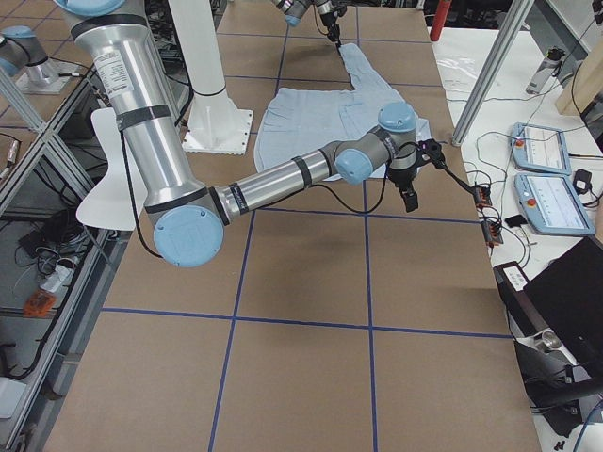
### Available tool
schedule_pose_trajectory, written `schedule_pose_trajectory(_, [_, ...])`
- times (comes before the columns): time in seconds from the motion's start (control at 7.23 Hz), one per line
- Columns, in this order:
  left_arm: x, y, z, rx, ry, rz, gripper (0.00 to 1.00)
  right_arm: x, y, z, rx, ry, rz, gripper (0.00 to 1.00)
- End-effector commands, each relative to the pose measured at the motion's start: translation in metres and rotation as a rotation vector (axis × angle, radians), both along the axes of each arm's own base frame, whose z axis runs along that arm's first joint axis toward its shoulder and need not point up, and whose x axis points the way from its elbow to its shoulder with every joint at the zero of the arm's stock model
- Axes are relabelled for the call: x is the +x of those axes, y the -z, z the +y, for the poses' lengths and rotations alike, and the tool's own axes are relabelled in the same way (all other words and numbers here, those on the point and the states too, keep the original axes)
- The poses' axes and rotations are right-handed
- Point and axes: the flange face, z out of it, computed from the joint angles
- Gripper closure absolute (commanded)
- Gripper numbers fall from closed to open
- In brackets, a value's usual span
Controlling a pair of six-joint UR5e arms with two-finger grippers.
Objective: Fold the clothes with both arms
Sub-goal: 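Lower the left gripper and grasp the cuff of the other sleeve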
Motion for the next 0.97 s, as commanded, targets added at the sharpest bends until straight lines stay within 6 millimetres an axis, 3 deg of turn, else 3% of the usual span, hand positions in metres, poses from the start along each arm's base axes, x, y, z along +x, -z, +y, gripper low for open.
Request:
schedule_pose_trajectory(0.0, [0.000, 0.010, -0.001, 0.030, 0.000, 0.019, 1.00, 0.000, 0.000, 0.000, -0.002, -0.002, -0.001, 0.00])
schedule_pose_trajectory(0.28, [0.004, 0.052, -0.007, 0.154, -0.001, 0.092, 1.00, 0.000, 0.000, 0.000, -0.005, -0.005, -0.002, 0.00])
schedule_pose_trajectory(0.41, [0.011, 0.091, -0.019, 0.219, 0.001, 0.148, 1.00, 0.000, 0.000, 0.000, -0.006, -0.006, -0.003, 0.00])
schedule_pose_trajectory(0.69, [0.037, 0.172, -0.049, 0.113, 0.047, 0.392, 1.00, 0.000, -0.001, 0.000, -0.009, -0.006, -0.002, 0.00])
schedule_pose_trajectory(0.83, [0.056, 0.228, -0.074, 0.024, 0.072, 0.536, 1.00, 0.000, -0.001, 0.000, -0.009, -0.006, -0.002, 0.00])
